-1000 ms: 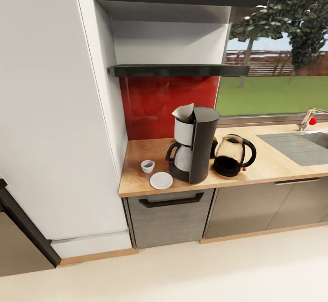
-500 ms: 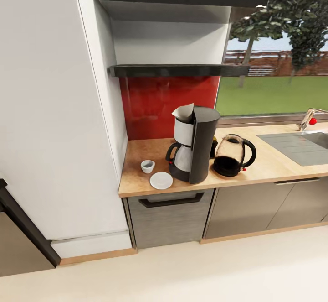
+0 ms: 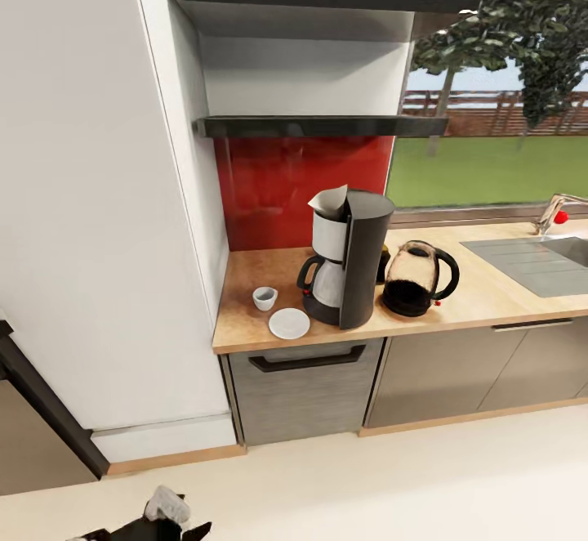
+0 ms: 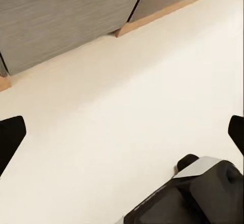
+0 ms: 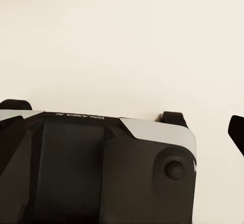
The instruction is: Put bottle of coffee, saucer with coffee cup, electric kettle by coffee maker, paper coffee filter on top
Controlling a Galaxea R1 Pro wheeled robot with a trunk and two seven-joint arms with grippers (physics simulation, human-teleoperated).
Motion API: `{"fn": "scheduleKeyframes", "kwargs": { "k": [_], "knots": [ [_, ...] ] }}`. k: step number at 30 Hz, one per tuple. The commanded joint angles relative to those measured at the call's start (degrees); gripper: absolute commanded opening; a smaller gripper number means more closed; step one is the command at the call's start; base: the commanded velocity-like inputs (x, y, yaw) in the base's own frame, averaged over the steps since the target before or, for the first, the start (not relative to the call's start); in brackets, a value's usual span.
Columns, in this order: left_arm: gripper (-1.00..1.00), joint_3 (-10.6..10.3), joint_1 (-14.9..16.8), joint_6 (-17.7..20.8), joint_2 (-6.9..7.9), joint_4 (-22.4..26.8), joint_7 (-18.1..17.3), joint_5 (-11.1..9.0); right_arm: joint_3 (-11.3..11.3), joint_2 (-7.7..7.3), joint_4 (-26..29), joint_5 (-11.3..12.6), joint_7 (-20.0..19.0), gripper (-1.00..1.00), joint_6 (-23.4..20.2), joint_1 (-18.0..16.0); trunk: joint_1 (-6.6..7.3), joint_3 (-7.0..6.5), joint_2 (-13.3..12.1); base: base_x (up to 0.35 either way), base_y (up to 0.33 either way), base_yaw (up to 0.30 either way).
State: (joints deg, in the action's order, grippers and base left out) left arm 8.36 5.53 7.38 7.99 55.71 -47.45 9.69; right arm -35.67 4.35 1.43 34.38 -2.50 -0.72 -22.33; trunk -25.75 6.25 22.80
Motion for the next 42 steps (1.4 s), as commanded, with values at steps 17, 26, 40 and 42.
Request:
{"fn": "scheduleKeyframes", "kwargs": {
  "k": [17, 26, 40, 42],
  "knots": [
    [1.00, -11.1, 39.6, 49.9, 2.40, 12.0, -21.3, 6.8, -0.5, 0.04, 0.0, 0.6, -0.1, 1.00, -0.1, 0.0, -0.03, 0.14, 0.1, 0.000, 0.000, 0.000],
    [1.00, -16.6, 50.1, 50.8, 0.27, 3.2, -21.3, 6.8, -0.5, 0.04, 0.0, 0.6, -0.1, 1.00, -0.1, 0.0, -0.03, 0.14, 0.1, 0.000, 0.000, 0.000],
    [1.00, -17.0, 63.0, 50.8, -0.41, -12.6, -21.2, 9.1, -0.4, -0.51, 0.0, 0.4, -0.1, 1.00, 0.1, 0.0, -0.03, 0.14, 0.1, 0.000, 0.000, 0.000],
    [1.00, -17.1, 63.4, 50.8, -0.97, -12.8, -21.2, 9.5, -0.4, -0.67, 0.0, 0.4, -0.1, 1.00, 0.2, 0.0, -0.03, 0.14, 0.1, 0.000, 0.000, 0.000]
  ]
}}
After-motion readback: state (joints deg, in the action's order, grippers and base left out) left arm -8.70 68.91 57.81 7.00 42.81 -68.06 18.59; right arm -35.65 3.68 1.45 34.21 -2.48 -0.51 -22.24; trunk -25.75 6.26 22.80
